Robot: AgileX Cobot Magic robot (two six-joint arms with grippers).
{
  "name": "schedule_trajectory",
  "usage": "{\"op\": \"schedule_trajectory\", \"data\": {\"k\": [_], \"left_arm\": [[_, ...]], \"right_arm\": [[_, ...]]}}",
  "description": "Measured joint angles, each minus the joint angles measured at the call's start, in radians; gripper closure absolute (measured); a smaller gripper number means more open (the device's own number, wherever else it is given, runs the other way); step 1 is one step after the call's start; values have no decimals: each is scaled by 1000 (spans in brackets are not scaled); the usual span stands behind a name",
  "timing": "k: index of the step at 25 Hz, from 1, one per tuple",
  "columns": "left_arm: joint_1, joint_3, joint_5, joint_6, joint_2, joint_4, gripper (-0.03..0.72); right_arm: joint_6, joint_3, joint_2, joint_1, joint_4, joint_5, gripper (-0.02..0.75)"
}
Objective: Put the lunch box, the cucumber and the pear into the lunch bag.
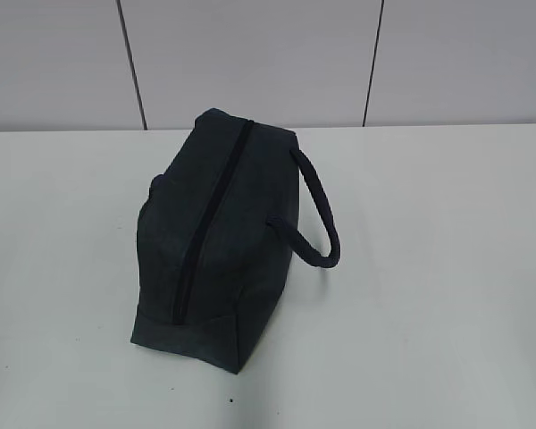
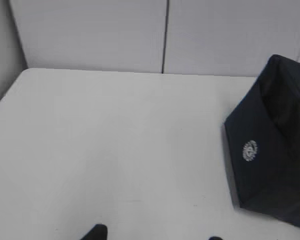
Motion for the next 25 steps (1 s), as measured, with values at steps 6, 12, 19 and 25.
{"op": "schedule_trajectory", "data": {"k": [6,12,19,25], "left_arm": [[180,0,-1,0,0,0,316],[161,0,-1,0,0,0,316],[121,0,-1,1,0,0,316],[121,0,-1,2,0,0,316]], "right_arm": [[0,0,0,-13,0,0,487],[0,0,0,-43,0,0,487],[0,0,0,-61,0,-2,487],[0,0,0,-63,0,-2,488]]}}
